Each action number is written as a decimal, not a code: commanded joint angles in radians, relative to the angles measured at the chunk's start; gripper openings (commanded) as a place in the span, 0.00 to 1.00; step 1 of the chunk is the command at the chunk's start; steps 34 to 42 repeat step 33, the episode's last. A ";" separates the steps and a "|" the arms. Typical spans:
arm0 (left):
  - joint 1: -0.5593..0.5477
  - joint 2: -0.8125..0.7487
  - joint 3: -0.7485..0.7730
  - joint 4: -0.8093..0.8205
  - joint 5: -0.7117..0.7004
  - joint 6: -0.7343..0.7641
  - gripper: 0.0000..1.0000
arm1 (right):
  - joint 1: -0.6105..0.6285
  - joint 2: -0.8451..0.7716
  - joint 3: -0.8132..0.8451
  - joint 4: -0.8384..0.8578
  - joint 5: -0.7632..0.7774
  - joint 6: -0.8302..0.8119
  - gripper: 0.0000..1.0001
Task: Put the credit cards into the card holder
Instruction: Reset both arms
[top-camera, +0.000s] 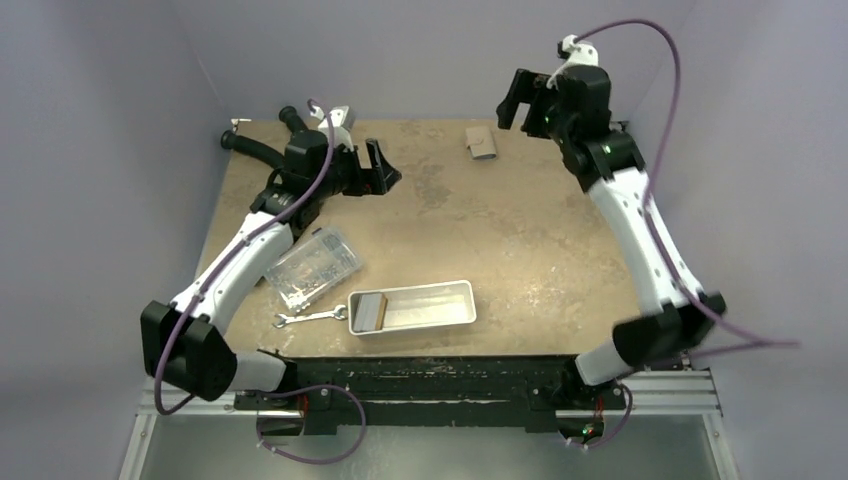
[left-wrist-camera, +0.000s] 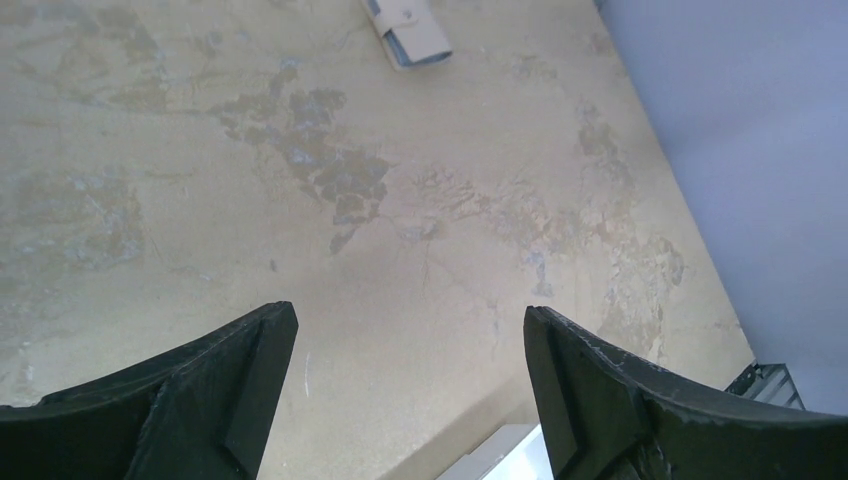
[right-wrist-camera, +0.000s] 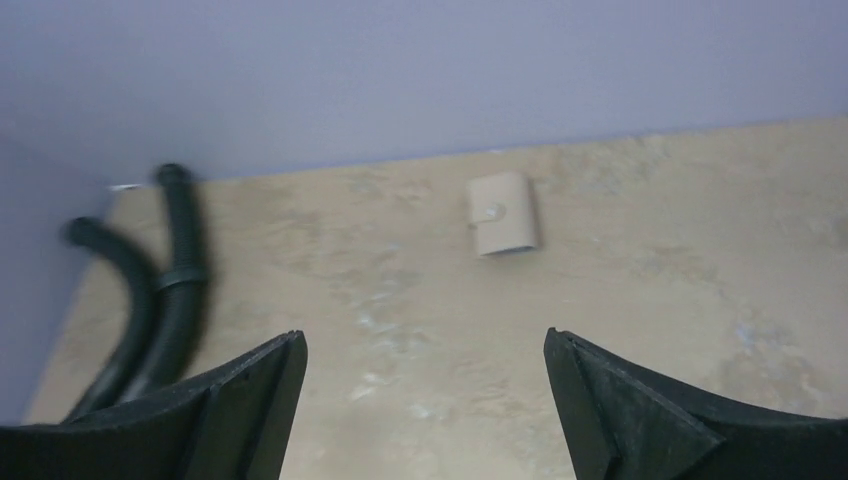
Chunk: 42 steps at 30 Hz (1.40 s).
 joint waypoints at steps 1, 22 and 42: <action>0.006 -0.154 0.032 0.060 -0.046 0.029 0.90 | 0.047 -0.272 -0.220 0.033 -0.030 0.022 0.99; 0.006 -0.690 0.060 0.198 -0.349 0.041 0.94 | 0.047 -1.134 -0.449 0.168 0.193 -0.054 0.99; 0.006 -0.696 0.069 0.170 -0.363 0.050 0.94 | 0.047 -1.123 -0.478 0.165 0.151 -0.050 0.99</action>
